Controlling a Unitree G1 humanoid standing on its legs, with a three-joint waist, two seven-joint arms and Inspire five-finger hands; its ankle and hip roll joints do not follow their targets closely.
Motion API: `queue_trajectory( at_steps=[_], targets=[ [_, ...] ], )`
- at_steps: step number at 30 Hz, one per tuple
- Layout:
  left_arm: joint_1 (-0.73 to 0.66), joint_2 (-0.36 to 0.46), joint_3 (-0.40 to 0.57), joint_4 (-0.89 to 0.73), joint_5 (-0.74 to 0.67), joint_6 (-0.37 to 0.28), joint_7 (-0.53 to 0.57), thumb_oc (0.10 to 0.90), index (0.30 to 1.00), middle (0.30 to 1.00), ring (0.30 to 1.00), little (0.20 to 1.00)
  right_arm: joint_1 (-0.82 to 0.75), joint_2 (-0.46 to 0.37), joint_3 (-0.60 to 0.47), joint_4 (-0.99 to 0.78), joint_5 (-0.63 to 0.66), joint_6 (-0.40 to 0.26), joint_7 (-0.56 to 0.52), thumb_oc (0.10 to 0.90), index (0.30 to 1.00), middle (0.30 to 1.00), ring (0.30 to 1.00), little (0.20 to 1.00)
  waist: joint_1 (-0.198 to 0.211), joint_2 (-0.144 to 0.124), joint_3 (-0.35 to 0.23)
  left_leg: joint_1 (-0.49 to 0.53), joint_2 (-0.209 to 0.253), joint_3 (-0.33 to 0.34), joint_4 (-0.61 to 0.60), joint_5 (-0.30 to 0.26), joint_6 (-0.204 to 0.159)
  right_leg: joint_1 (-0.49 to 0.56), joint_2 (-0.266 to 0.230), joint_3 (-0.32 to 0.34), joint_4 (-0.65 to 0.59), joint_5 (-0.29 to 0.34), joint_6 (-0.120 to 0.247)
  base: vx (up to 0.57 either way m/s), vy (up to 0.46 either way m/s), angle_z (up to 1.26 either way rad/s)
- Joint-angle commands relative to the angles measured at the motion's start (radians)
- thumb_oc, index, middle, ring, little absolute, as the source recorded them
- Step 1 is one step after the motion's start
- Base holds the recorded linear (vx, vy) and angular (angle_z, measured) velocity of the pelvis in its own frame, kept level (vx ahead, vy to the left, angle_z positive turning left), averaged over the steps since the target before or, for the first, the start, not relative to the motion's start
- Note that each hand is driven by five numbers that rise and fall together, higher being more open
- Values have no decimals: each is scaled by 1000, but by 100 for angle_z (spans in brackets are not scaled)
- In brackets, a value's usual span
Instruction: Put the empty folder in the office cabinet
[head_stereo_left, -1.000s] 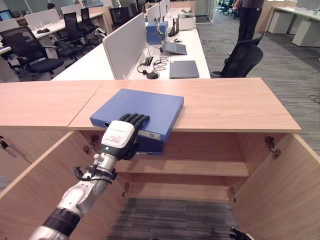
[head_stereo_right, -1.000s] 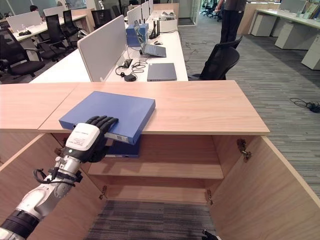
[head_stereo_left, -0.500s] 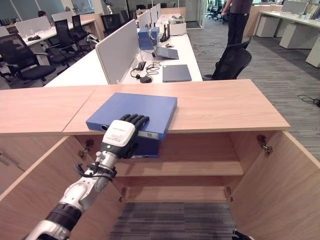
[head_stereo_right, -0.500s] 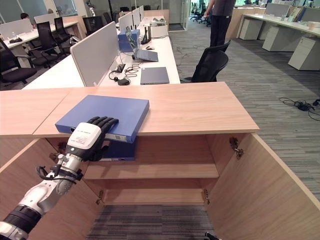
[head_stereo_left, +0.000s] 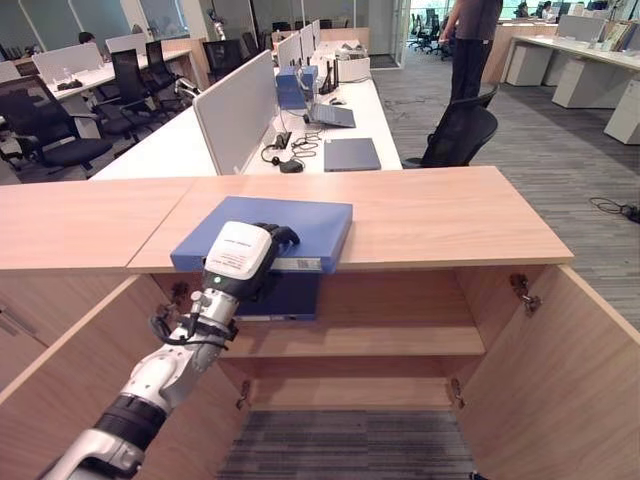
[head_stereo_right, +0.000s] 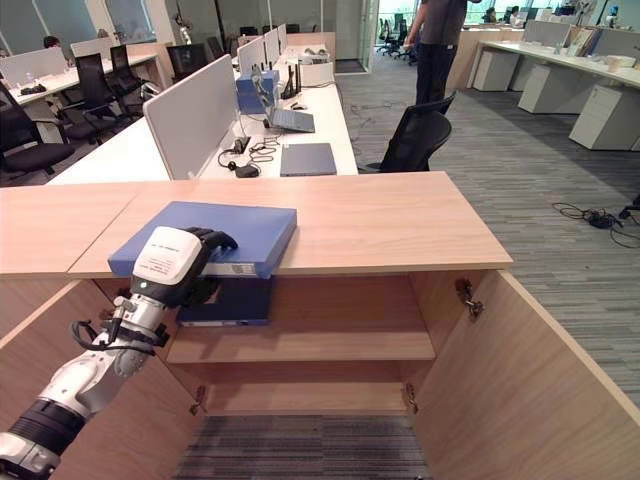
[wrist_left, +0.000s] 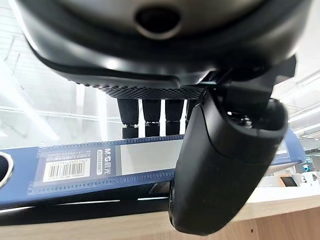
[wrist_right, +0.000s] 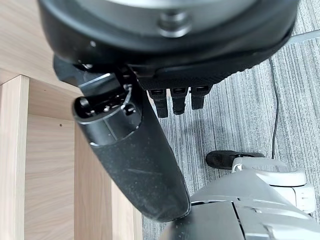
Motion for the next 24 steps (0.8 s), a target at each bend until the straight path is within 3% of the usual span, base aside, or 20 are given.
queue_trajectory(
  at_steps=[1, 5, 13, 14, 19, 20, 23, 24],
  targets=[
    [-108, 29, 64, -11, -50, 0, -14, 400, 300, 300, 300, 300, -95, -18, -32, 12, 37, -30, -14, 800, 900, 900, 900, 900, 1, -26, 37, 110, -8, -36, -1, -185, -41, 21, -33, 59, 16, -113, 71, 0, 0, 0],
    [-71, 17, 115, -49, -95, -3, -13, 400, 300, 300, 300, 300, -98, -12, -35, 12, 45, -28, -11, 800, 900, 900, 900, 900, 5, -26, 35, 114, -9, -38, -1, -196, -40, 27, -33, 59, 15, -122, 70, -4, 0, 0],
    [32, -98, 281, -275, -382, -88, -57, 400, 300, 300, 300, 300, -107, -3, -37, -3, 47, -19, -2, 800, 900, 900, 900, 900, 22, -27, 39, 105, -10, -44, -1, -179, -37, 22, -35, 55, 16, -109, 61, -22, -1, 0],
    [30, -142, 316, -385, -581, -139, -89, 400, 300, 300, 300, 300, -116, -9, -35, -21, 44, -18, 3, 800, 900, 900, 900, 900, 29, -25, 42, 103, -11, -49, -1, -176, -35, 21, -36, 53, 16, -108, 59, 0, 0, 0],
    [22, -157, 349, -472, -800, -191, -166, 400, 300, 300, 300, 300, -124, -16, -33, -36, 43, -14, 9, 800, 900, 900, 900, 900, 31, -21, 45, 102, -11, -53, -1, -175, -33, 22, -36, 51, 18, -107, 57, -17, 4, 4],
    [12, -163, 355, -510, -943, -216, -223, 400, 300, 300, 300, 300, -133, -21, -27, -40, 41, -10, 19, 800, 900, 900, 900, 900, 34, -18, 45, 101, -12, -55, -1, -174, -33, 21, -37, 52, 18, -107, 56, -21, 6, 5],
    [-8, -173, 347, -561, -1188, -222, -343, 400, 300, 300, 300, 300, -149, -27, -6, -37, 24, 3, 44, 800, 900, 900, 900, 900, 38, -14, 47, 102, -12, -58, -1, -173, -33, 24, -37, 50, 20, -108, 55, 0, 0, 0],
    [-8, -173, 348, -561, -1191, -222, -346, 400, 300, 300, 300, 300, -149, -27, -6, -37, 24, 3, 44, 800, 900, 900, 900, 900, 37, -14, 48, 102, -12, -58, -1, -173, -33, 24, -37, 50, 20, -108, 55, 0, 0, 0]
  ],
)
